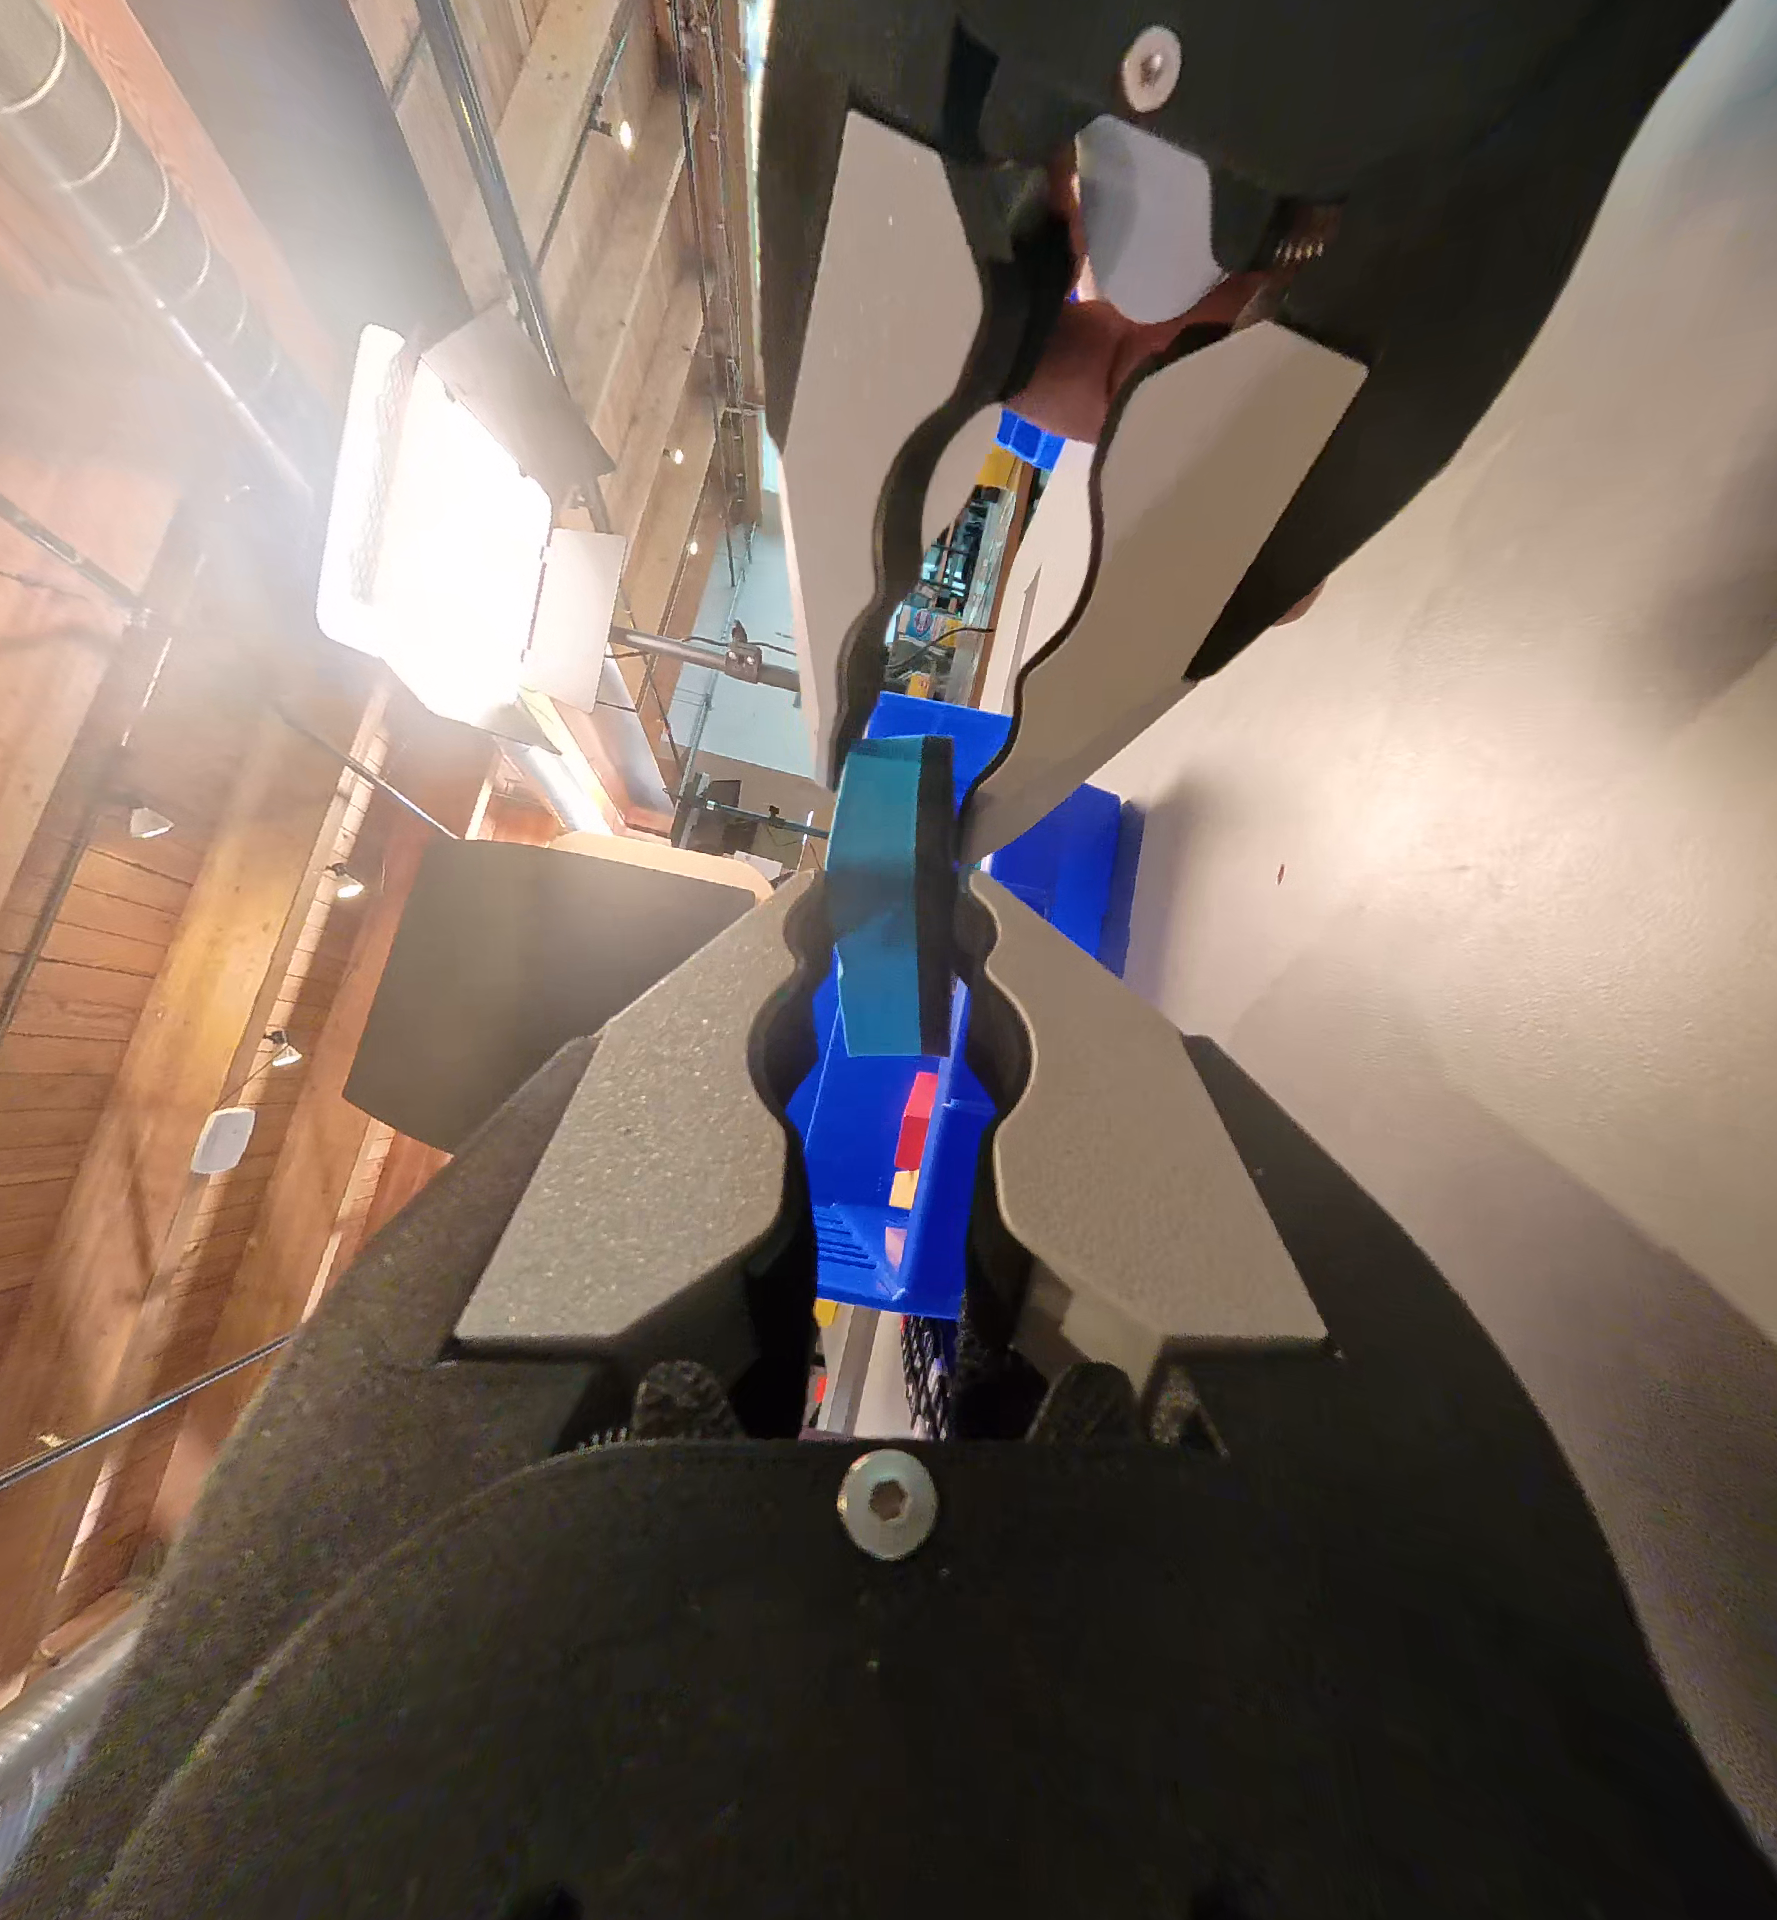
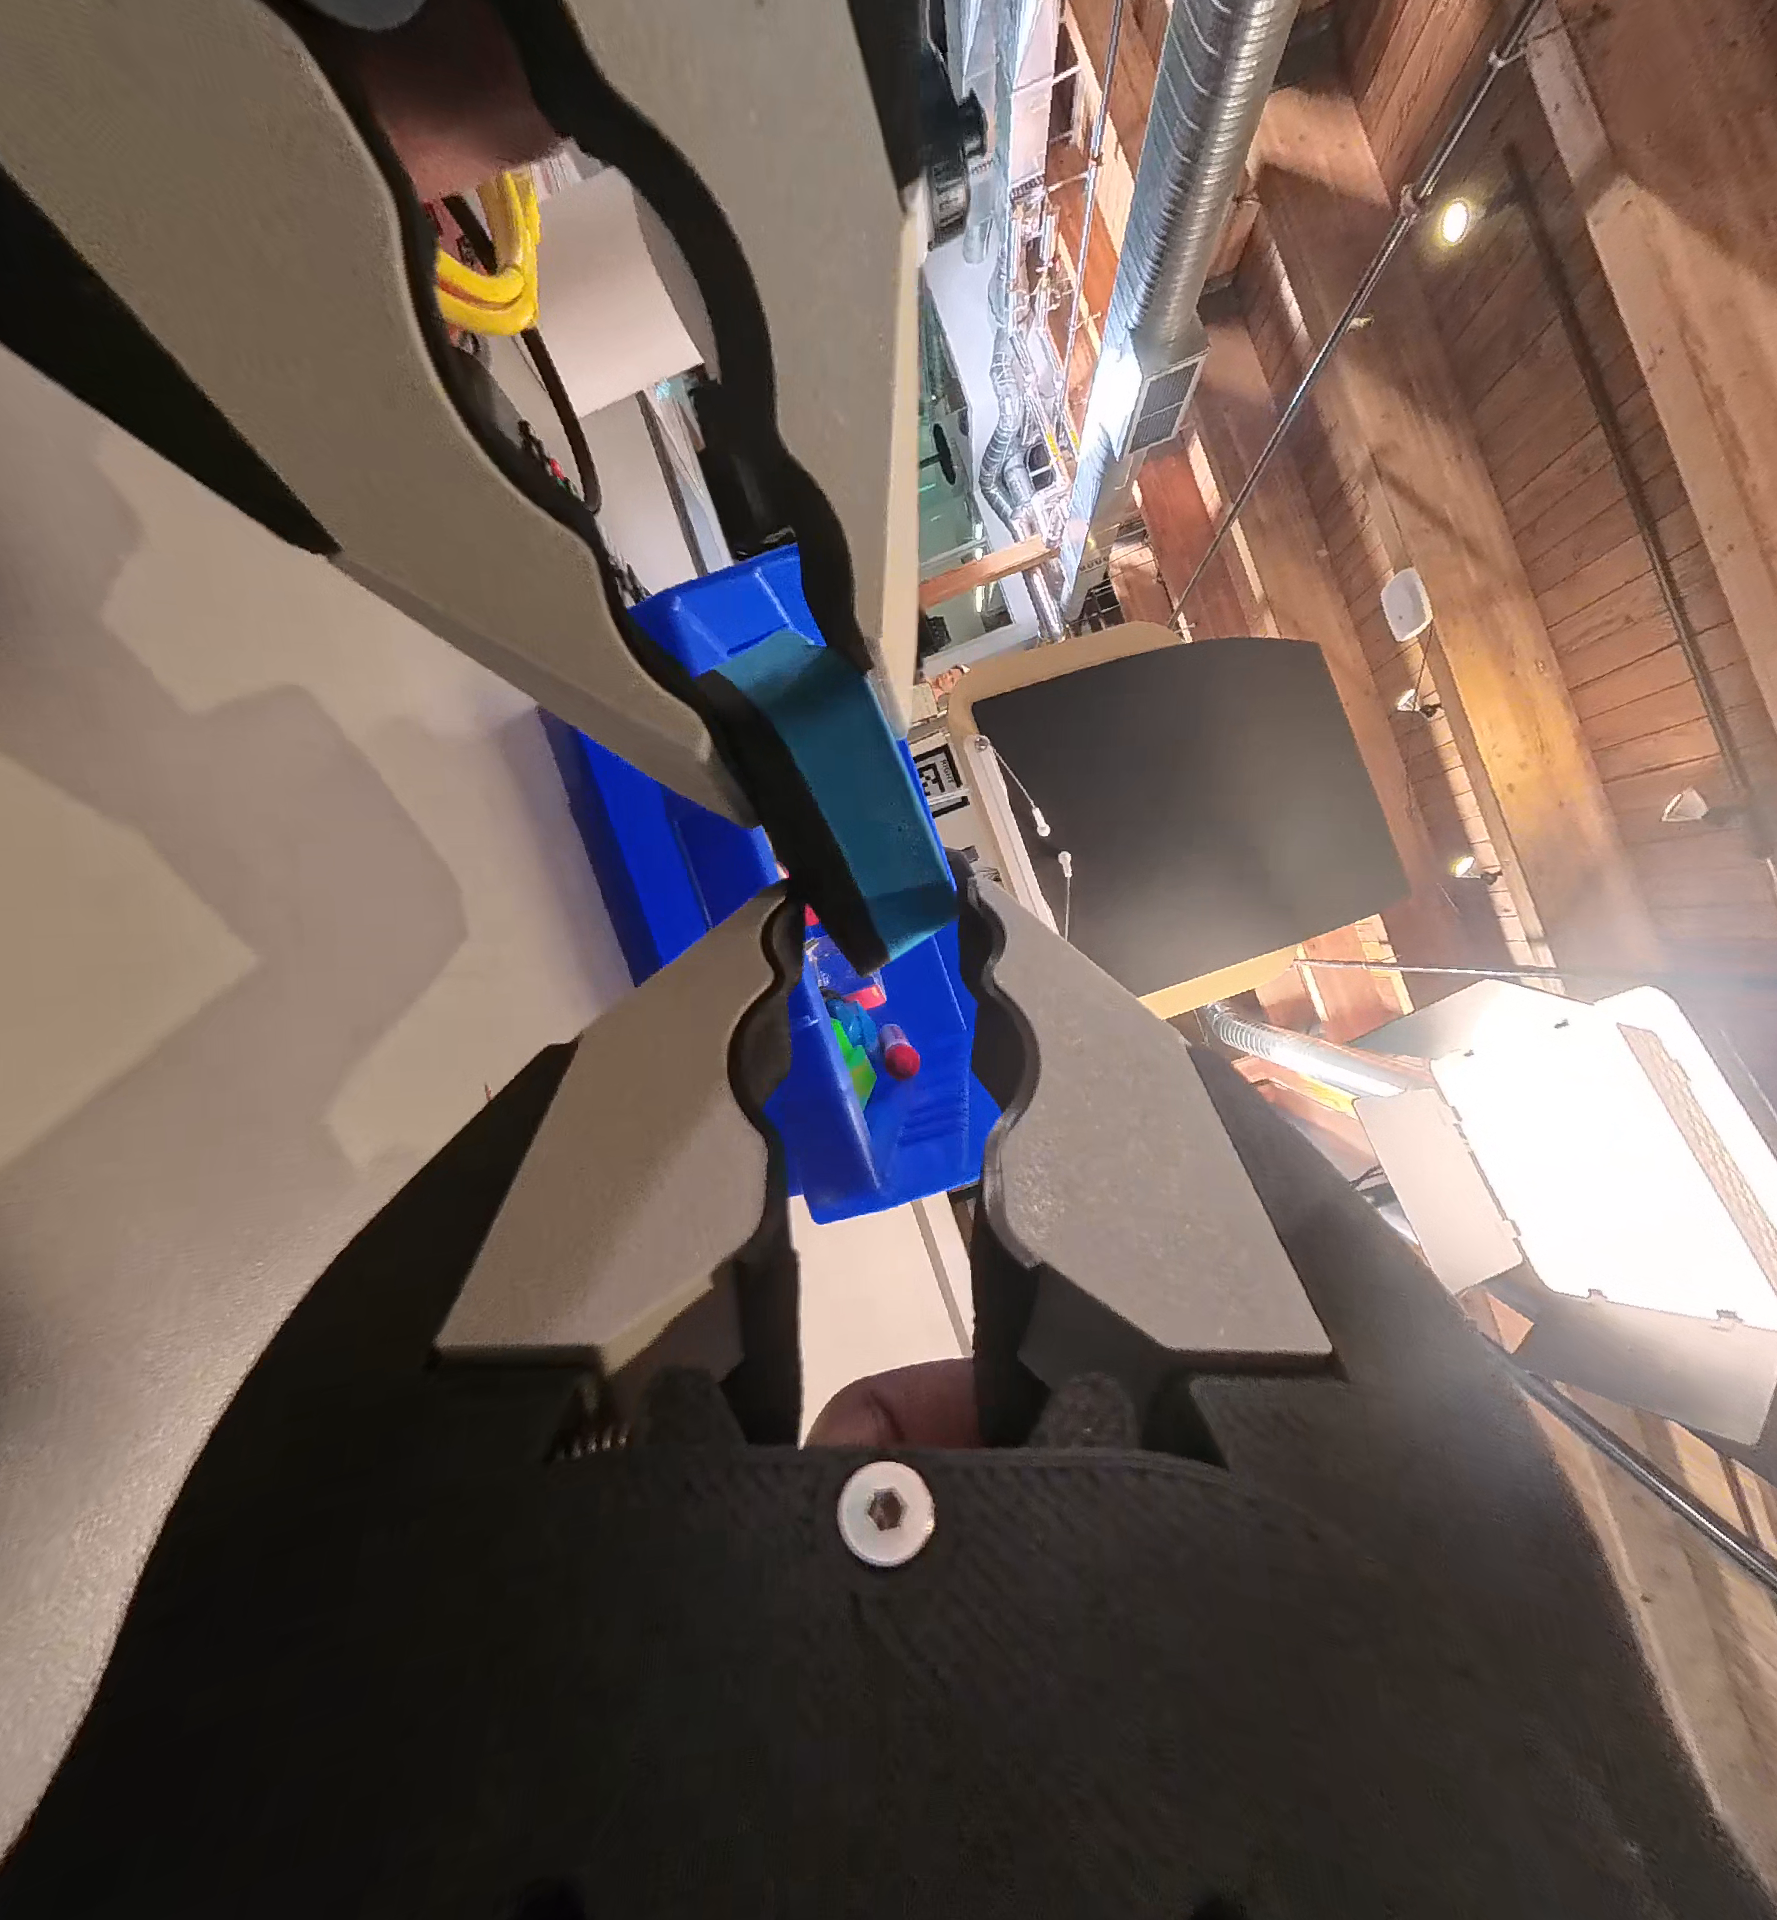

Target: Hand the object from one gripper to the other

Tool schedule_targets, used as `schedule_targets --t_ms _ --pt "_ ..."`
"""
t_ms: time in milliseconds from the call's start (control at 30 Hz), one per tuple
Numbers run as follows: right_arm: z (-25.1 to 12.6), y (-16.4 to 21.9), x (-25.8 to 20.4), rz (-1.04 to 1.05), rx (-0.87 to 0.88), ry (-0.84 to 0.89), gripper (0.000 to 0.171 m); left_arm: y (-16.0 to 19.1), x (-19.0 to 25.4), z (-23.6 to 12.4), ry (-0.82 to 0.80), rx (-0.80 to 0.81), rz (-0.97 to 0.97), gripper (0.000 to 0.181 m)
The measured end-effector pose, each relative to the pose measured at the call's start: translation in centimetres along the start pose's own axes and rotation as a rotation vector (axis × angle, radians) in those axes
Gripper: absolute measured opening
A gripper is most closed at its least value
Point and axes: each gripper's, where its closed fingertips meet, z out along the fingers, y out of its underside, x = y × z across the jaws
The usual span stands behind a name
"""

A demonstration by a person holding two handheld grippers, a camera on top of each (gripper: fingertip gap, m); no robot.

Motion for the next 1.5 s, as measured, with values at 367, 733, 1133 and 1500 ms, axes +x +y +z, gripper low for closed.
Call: schedule_targets --t_ms 367,733,1133,1500 --pt "-0.2 0.7 2.4 0.068 -0.034 0.105 0.027 -1.1 -2.6 -0.6 -0.044 0.116 -0.321 0.040" --pt "-0.9 0.2 4.7 0.042 -0.017 0.241 0.027 -0.2 -4.3 -0.1 0.339 0.277 -1.676 0.073" --pt "-1.1 -1.3 3.8 -0.043 0.044 0.231 0.026 -0.1 -3.5 -0.2 0.616 0.357 -2.134 0.056" --pt "-1.0 -1.5 3.0 -0.001 0.069 0.178 0.027 0.1 -3.8 -0.6 0.583 0.414 -2.087 0.030"
